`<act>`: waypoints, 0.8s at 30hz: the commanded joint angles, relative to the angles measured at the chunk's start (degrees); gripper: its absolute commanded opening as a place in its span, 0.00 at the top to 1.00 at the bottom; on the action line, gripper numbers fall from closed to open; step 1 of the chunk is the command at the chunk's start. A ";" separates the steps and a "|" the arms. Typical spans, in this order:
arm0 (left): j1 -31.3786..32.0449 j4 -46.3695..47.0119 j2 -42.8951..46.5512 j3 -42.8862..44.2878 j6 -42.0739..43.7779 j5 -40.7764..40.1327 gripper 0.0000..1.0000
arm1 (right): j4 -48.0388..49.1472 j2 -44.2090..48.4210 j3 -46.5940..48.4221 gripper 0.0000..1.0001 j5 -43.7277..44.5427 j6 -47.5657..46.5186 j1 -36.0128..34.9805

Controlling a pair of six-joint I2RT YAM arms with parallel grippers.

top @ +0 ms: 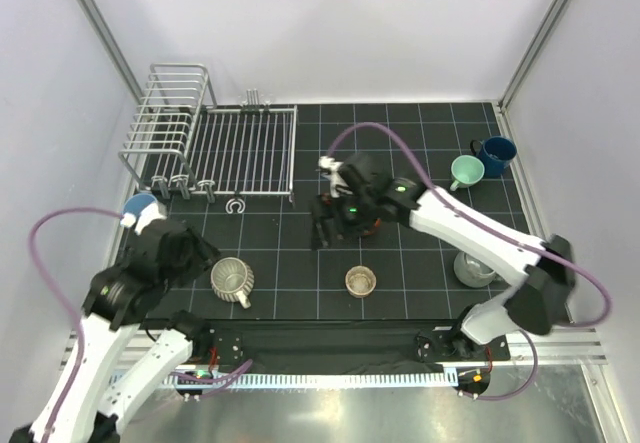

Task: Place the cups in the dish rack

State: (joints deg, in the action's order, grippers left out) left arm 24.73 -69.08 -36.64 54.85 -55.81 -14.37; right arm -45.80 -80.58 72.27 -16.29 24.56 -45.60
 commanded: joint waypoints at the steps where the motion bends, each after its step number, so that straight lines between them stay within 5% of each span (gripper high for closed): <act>1: 0.14 -4.04 4.73 2.28 -3.95 -3.82 0.46 | 1.86 -9.37 12.67 0.08 9.25 1.46 -6.93; 13: 0.14 -4.13 15.28 2.10 -8.61 -2.94 0.46 | -6.84 -36.31 41.96 0.19 19.11 1.64 -19.78; 24: 0.14 -5.28 17.48 2.89 -9.40 -0.14 0.46 | -6.06 -43.96 45.94 0.28 18.14 4.35 -22.77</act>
State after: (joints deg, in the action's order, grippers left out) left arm 24.73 -74.43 -19.22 56.36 -64.29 -15.38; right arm -52.23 -122.98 115.26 1.19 27.14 -67.77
